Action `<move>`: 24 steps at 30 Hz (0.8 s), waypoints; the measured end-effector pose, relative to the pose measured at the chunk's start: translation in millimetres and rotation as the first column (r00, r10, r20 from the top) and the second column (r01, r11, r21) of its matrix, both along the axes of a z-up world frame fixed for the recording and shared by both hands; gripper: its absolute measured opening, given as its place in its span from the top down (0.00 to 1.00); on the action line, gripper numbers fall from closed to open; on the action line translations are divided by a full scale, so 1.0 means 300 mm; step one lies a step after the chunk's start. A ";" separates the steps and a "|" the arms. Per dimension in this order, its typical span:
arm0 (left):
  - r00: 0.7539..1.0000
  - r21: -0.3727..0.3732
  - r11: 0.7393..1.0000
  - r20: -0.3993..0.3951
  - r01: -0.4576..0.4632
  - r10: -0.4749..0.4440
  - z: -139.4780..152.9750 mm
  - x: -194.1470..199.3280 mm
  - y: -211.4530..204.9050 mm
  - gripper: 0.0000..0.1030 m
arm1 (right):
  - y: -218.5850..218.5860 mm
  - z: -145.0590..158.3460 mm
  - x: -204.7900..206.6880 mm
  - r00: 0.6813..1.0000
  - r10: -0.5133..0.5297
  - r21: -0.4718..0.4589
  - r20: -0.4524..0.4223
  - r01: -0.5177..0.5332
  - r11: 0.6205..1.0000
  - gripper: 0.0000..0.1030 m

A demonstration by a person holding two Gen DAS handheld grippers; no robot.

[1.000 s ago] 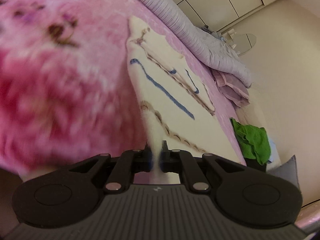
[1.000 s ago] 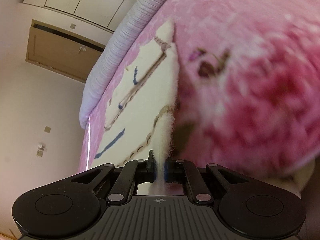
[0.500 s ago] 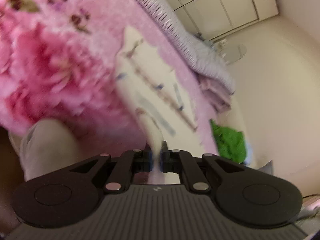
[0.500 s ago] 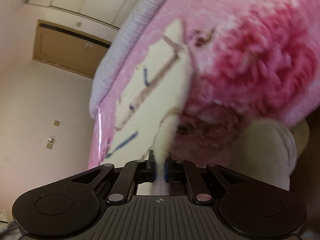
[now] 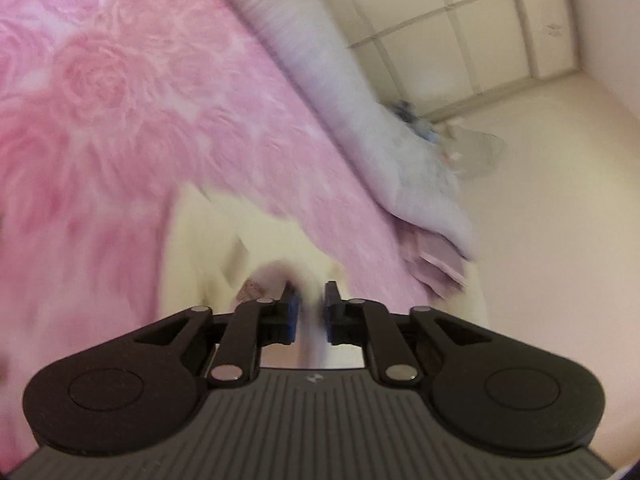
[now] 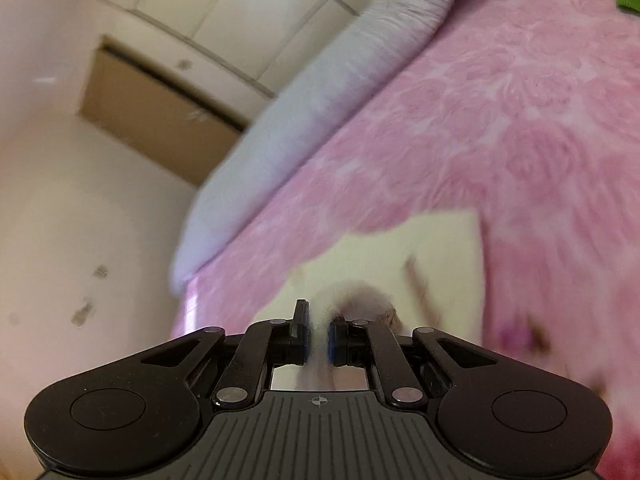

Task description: Fold clothes

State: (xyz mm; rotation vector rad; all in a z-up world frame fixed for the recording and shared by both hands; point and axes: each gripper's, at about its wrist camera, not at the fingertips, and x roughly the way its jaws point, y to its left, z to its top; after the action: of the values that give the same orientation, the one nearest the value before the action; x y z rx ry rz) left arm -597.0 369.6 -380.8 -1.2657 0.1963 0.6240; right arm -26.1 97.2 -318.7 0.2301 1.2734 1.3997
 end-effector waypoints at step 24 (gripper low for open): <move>0.906 0.168 0.931 -0.336 0.325 -0.256 -0.128 0.241 0.143 0.66 | 0.187 -0.179 0.007 0.862 0.237 -0.070 0.447 -0.231 0.971 0.51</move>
State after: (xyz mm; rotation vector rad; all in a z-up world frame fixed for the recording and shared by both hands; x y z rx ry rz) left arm -524.7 412.7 -419.2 -0.8951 0.5539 0.5631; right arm -24.1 153.3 -372.5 -0.2638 0.9380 1.5371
